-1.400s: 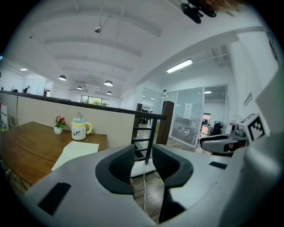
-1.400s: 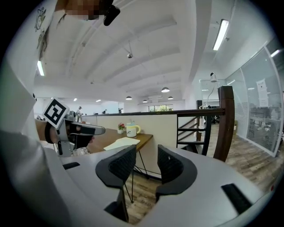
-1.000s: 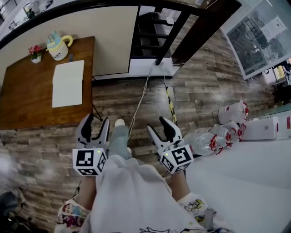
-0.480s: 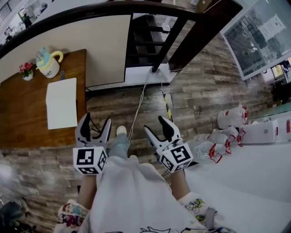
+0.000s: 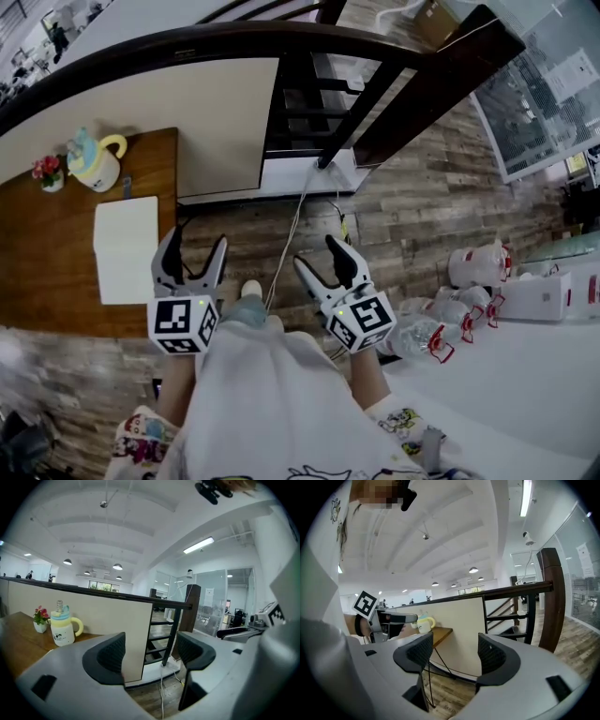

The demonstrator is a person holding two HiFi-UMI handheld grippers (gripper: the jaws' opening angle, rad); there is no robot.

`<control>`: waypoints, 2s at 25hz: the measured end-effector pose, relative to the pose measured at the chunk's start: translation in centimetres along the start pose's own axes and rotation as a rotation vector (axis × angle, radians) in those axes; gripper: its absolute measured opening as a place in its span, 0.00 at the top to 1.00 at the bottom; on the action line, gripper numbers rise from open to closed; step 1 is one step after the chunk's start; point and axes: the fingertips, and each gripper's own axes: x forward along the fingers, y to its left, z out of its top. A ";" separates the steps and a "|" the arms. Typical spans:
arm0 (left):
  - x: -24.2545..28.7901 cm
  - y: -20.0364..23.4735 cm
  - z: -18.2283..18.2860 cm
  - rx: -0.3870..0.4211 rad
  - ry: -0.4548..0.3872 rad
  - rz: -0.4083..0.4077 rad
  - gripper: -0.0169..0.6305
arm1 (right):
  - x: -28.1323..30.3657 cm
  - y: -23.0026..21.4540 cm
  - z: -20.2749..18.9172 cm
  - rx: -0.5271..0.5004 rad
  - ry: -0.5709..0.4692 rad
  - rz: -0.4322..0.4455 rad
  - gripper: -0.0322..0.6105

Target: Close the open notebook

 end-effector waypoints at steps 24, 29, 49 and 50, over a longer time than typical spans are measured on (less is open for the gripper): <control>-1.5 17.3 0.5 -0.209 -0.083 0.445 0.49 | 21.6 8.4 3.5 -0.168 0.146 0.485 0.54; -5.0 20.8 -0.1 -0.269 -0.110 0.673 0.49 | 27.7 12.8 4.1 -0.228 0.193 0.714 0.53; -14.3 22.2 -2.8 -0.516 -0.256 1.478 0.47 | 37.8 27.0 3.6 -0.463 0.328 1.480 0.53; -14.5 21.7 -3.0 -0.527 -0.256 1.503 0.47 | 37.8 27.4 3.3 -0.467 0.338 1.503 0.53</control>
